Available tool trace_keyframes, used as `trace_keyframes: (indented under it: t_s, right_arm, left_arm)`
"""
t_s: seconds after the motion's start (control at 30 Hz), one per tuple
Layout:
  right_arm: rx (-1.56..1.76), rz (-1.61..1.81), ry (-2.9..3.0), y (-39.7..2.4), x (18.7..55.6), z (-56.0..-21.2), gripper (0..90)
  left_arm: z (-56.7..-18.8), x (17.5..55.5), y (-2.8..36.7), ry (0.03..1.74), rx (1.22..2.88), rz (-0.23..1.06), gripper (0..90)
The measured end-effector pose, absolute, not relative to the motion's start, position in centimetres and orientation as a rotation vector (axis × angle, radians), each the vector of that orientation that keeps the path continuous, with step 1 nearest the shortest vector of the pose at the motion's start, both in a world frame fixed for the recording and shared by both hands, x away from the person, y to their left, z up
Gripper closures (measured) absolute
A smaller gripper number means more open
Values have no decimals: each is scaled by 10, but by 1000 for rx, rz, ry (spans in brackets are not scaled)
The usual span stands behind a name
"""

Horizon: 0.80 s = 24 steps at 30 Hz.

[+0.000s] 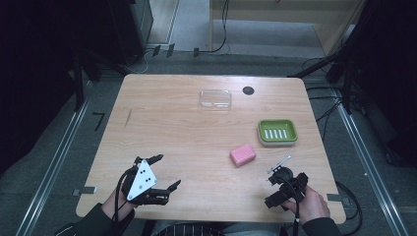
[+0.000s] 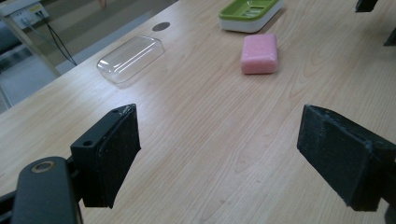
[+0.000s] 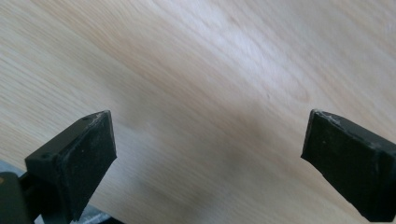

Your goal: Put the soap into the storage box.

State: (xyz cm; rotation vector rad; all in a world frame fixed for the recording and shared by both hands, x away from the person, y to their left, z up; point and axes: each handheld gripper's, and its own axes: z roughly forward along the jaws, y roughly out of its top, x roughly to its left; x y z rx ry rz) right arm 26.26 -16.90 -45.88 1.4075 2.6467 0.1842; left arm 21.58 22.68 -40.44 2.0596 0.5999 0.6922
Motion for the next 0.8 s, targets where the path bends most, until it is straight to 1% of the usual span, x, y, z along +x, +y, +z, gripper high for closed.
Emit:
trace_keyframes:
  t_s: [0.43, 0.8]
  right_arm:
    - [1327, 198, 2670, -149, 280, -457, 31]
    - [1323, 215, 2675, -137, 297, -456, 28]
  left_arm:
    - [-405, 216, 226, 597, 2067, 687, 140]
    - [-405, 216, 226, 601, 2061, 686, 140]
